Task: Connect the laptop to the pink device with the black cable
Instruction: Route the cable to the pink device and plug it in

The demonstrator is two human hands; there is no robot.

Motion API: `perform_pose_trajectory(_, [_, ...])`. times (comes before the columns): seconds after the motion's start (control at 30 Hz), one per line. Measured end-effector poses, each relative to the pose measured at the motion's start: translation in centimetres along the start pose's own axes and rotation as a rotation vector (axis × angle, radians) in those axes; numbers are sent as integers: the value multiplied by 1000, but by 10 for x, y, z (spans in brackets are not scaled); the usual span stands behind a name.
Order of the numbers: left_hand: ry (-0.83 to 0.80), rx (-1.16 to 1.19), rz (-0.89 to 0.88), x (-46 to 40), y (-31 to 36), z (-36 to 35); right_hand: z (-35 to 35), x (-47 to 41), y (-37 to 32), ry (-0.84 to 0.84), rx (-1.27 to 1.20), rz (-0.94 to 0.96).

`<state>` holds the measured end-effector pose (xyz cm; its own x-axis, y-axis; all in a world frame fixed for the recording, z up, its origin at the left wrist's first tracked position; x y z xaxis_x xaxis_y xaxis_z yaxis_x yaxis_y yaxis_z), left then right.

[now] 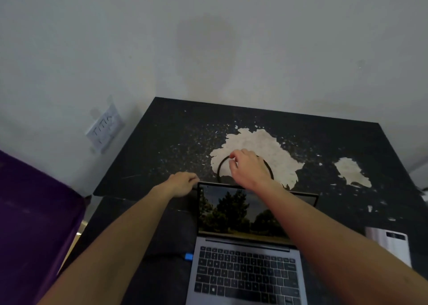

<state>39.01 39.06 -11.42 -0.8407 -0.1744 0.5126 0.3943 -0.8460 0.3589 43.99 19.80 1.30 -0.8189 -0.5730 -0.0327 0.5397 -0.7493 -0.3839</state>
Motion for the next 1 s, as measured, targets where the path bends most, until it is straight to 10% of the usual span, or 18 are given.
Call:
perform_pose_trajectory(0.33, [-261, -356, -72, -14, 0, -33, -56, -20, 13, -347, -107, -107])
perform_pose_trajectory(0.7, [466, 402, -181, 11, 18, 104, -63, -10, 22, -448, -303, -164])
perform_pose_trajectory(1.0, [447, 549, -14, 35, 39, 108, 56, -6, 81, 24, -489, -331])
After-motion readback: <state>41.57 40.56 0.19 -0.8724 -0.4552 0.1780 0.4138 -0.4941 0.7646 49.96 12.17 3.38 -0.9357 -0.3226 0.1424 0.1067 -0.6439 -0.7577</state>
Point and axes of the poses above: each hand's wrist, its own x-axis away from the middle knuckle, its own z-axis out of the back of the hand, y = z × x, the point moved 10 cm from there along -x, towards the middle knuckle, and after that the axes turned 9 degrees about z, right-handed, at the moved point
